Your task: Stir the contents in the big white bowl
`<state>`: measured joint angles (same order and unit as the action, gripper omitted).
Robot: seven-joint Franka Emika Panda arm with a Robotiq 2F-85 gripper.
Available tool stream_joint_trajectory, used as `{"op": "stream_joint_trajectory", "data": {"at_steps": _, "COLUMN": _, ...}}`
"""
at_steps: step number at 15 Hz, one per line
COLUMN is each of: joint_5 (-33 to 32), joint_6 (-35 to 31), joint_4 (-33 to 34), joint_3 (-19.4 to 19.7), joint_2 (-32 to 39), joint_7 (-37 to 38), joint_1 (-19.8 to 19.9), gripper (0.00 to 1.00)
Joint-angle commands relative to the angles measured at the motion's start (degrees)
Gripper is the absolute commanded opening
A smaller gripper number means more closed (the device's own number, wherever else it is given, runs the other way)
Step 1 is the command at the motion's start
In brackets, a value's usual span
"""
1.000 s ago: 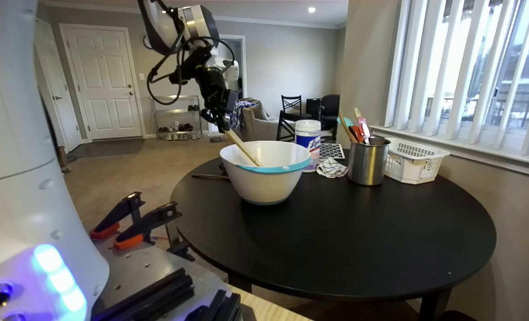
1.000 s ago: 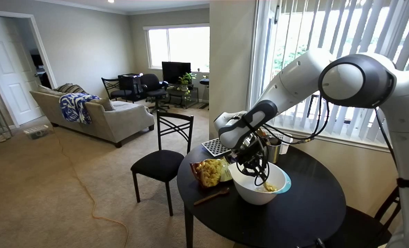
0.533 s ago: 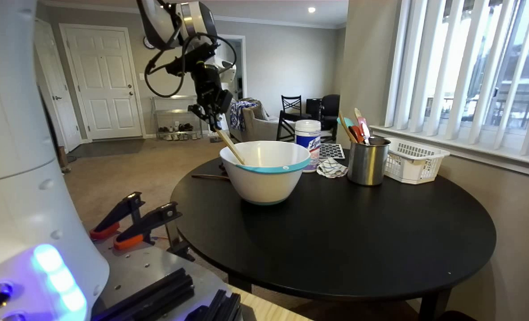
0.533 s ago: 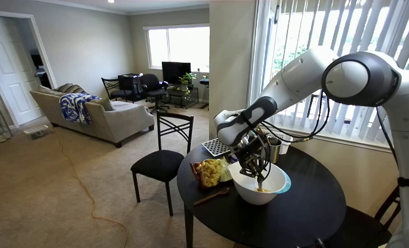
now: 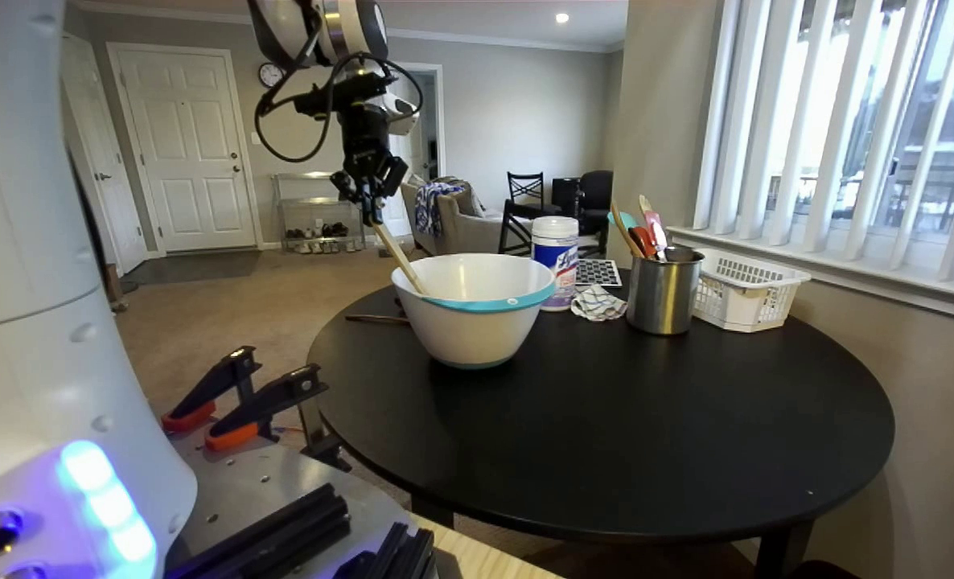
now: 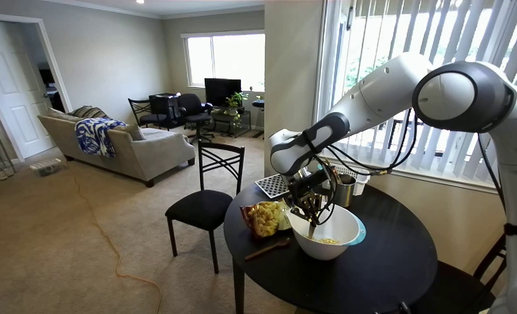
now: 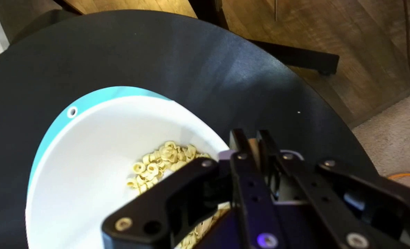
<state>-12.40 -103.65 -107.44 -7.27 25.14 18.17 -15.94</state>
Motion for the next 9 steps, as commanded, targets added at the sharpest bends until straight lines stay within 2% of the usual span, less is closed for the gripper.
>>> {"op": "stream_joint_trajectory", "data": {"at_steps": 1, "joint_5": 5.20, "joint_6": -4.28, "joint_4": -0.06, "joint_3": -1.89, "joint_2": 0.17, "joint_7": -4.91, "joint_1": 1.32, "gripper": 0.05}}
{"op": "stream_joint_trajectory", "data": {"at_steps": 4, "joint_5": 3.08, "joint_6": -2.78, "joint_4": 0.66, "joint_3": -0.99, "joint_2": 0.74, "joint_7": -1.80, "joint_1": 0.07, "gripper": 0.05}}
{"op": "stream_joint_trajectory", "data": {"at_steps": 9, "joint_5": 0.80, "joint_6": -4.30, "joint_4": 0.82, "joint_3": 0.49, "joint_2": 1.60, "joint_7": 3.65, "joint_1": -0.74, "gripper": 0.05}}
